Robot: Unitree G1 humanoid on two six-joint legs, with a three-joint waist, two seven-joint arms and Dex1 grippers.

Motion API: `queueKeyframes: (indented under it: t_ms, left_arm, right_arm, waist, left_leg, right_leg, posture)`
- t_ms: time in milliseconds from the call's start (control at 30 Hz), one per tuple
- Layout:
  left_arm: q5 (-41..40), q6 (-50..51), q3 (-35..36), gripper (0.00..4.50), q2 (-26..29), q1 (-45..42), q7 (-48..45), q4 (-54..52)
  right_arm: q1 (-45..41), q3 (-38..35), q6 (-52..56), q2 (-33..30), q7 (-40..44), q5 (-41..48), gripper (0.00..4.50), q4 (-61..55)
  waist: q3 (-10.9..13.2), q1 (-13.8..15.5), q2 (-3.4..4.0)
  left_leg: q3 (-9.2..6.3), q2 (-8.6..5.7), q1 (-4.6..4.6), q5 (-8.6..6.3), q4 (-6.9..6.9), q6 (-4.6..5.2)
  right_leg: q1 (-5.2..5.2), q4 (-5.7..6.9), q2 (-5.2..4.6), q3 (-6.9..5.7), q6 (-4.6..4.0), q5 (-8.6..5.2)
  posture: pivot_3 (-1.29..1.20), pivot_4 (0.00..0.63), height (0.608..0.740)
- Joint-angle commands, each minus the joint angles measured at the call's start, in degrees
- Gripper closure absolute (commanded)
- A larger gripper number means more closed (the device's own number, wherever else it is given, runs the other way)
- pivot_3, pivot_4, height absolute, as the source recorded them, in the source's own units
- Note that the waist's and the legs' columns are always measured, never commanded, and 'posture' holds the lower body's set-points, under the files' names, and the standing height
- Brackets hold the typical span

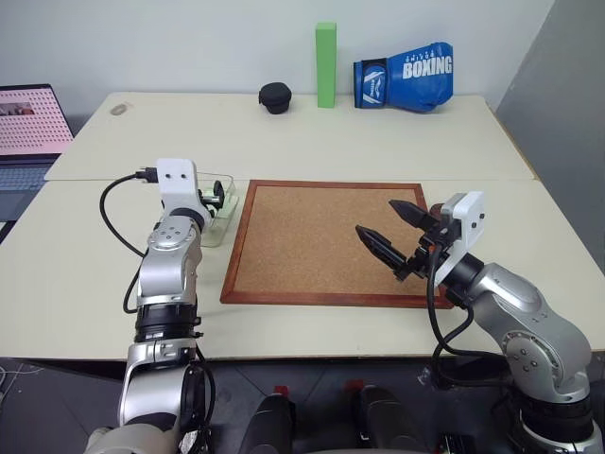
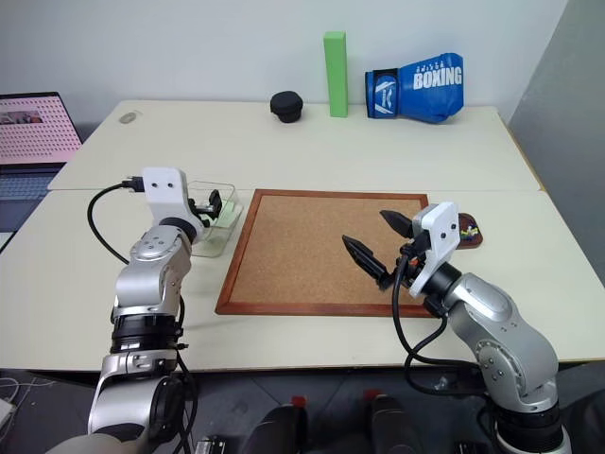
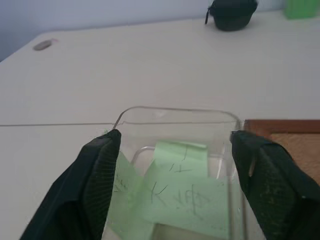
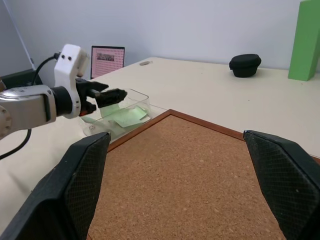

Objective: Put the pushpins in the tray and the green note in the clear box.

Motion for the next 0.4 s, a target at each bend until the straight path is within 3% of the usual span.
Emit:
queueKeyframes:
  t_ms: [33,233,400]
  left_arm:
    - [-5.9,3.2,-1.4,0.04,-1.7,5.2,-5.2,-14.7]
    - [-7.0,7.7,-7.9,0.04,-4.8,18.3,-6.3,-27.5]
    - [-4.8,5.4,-10.4,0.04,-6.3,27.2,-5.3,-31.1]
  right_arm:
    - [0.5,-0.2,-2.2,1.2,-4.8,-4.6,0.0,-0.9]
    - [3.2,4.3,-3.5,5.0,-18.5,-20.1,0.0,2.0]
    - [9.3,7.3,-7.0,8.3,-21.9,-26.2,0.0,2.8]
  waist:
    - [0.0,0.0,0.0]
    - [-0.1,0.1,0.02]
    - [-0.1,0.0,0.02]
  left_leg:
    - [0.0,-0.01,0.0,0.0,0.0,0.0]
    - [0.03,0.02,0.1,0.0,-0.02,-0.02]
    - [0.07,0.04,0.09,0.01,-0.08,-0.02]
  right_leg:
    - [0.0,0.01,-0.01,0.01,0.0,0.0]
    - [0.04,0.03,0.0,0.06,-0.03,0.0]
    - [-0.03,0.04,0.02,0.1,-0.06,-0.02]
  posture:
    - [0.0,0.15,0.74]
    - [0.0,0.15,0.74]
    - [0.0,0.15,0.74]
